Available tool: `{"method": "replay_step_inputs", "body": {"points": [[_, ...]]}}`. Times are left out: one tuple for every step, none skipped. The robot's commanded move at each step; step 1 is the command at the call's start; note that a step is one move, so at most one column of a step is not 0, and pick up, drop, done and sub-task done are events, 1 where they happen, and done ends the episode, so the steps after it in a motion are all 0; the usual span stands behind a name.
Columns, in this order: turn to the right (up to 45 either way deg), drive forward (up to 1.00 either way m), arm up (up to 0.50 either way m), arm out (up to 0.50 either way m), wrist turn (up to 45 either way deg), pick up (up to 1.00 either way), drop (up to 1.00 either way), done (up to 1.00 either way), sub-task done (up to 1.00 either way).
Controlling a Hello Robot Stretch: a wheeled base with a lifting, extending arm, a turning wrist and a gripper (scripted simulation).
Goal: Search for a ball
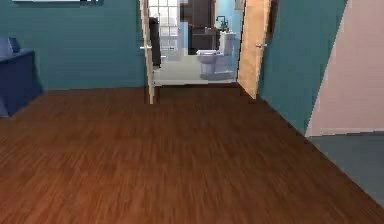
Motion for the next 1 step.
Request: {"method": "replay_step_inputs", "body": {"points": [[0.0, 1.00, 0.00, 0.00, 0.0, 0.00, 0.00, 0.00, 0.00]]}}
